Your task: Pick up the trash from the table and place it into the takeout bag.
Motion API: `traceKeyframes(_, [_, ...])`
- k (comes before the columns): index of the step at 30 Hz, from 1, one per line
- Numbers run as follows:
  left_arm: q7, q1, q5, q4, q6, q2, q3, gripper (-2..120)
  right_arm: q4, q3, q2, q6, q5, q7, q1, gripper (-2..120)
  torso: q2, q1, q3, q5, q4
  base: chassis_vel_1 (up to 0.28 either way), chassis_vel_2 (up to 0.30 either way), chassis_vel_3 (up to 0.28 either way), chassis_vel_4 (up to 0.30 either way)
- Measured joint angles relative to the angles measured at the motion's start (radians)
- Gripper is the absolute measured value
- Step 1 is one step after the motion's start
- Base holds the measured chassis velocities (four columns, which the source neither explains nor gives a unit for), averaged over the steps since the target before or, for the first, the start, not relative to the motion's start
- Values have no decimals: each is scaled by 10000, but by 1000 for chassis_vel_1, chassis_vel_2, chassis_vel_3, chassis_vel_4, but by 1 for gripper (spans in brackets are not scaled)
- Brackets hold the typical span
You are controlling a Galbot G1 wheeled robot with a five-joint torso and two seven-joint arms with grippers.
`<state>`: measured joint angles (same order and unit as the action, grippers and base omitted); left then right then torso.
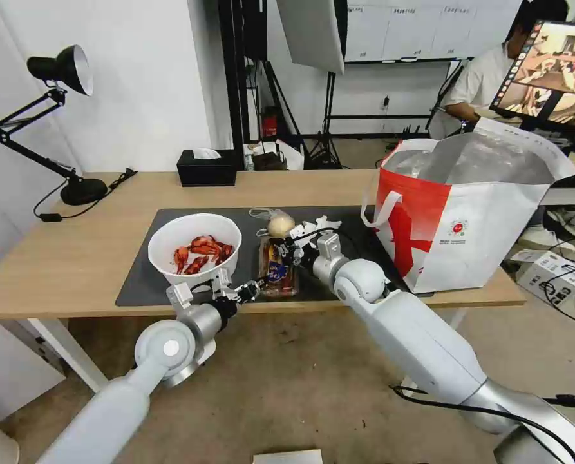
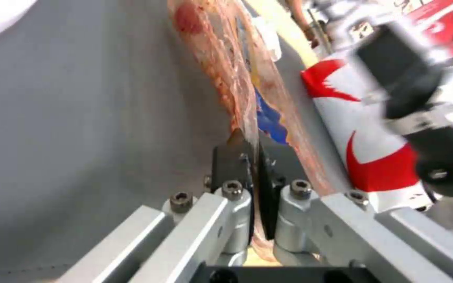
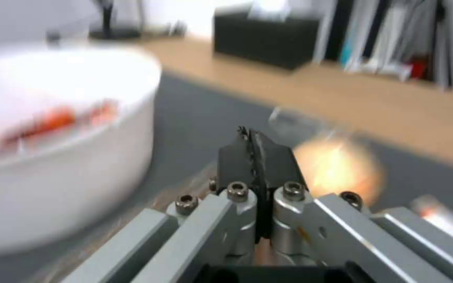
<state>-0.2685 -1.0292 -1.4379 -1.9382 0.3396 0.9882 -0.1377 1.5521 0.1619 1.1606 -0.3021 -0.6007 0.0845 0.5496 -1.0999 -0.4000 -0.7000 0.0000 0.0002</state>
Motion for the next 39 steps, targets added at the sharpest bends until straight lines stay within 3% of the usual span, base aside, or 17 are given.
traceKeyframes(3, [47,-83,66,-240,-28,-27,-109,1,971,-577,-381,192,-529,-551,436,0,0,0,0,1,0,0,0,0,0])
traceKeyframes(6, [116,-154,172,-618,-144,-172,-252,1,2371,-1589,-1124,544,-935,-1025,1524,12,0,0,1,2,-1,0,0,0,0])
traceKeyframes(11, [187,-44,152,-1004,-260,-472,-369,1,3599,-2707,-1870,850,-982,-1160,3061,24,-1,1,1,3,-5,0,0,0,0])
traceKeyframes(14, [236,352,175,-1268,-434,-738,-547,1,4647,-3725,-2351,1030,-970,-1168,4510,40,-1,2,2,5,-6,0,0,0,0])
traceKeyframes(18, [384,878,404,-1320,-606,-978,-674,1,5163,-4308,-2429,1278,-818,-1178,5568,52,-1,2,2,0,-2,0,0,0,0])
traceKeyframes(21, [568,1930,630,-1138,-857,-1418,-579,1,5447,-4763,-2053,1706,-402,-1180,6922,65,-2,2,2,0,-3,0,0,0,0])
traceKeyframes(25, [623,2741,901,-925,-1109,-1690,-262,1,5515,-4846,-1770,1930,-85,-1177,7501,76,-1,3,1,0,-2,0,0,0,0])
traceKeyframes(27, [618,4133,1231,-483,-1452,-1894,565,1,5634,-4847,-1297,2133,389,-1171,8149,90,-1,2,0,0,0,0,0,0,0])
traceKeyframes(31, [507,5299,1360,-39,-1584,-1725,1433,1,5668,-4738,-943,2195,788,-1167,8500,97,-2,2,0,-1,0,0,0,0,0])
traceKeyframes(34, [272,7020,1499,807,-1723,-881,2836,1,5669,-4534,-502,2255,1338,-1186,8822,100,-1,1,-1,-1,0,0,0,0,0])
traceKeyframes(35, [272,7020,1499,807,-1723,-881,2836,1,5669,-4534,-502,2255,1338,-1186,8822,100,-1,1,-1,-1,0,0,0,0,0])
traceKeyframes(38, [19,8612,1672,2038,-1922,712,4229,1,5613,-4440,-152,2260,1671,-1227,9037,100,-1,-1,-2,2,-2,0,0,0,0])
traceKeyframes(39, [19,8612,1672,2038,-1922,712,4229,1,5613,-4440,-152,2260,1671,-1227,9037,100,-1,-1,-2,2,-2,0,0,0,0])
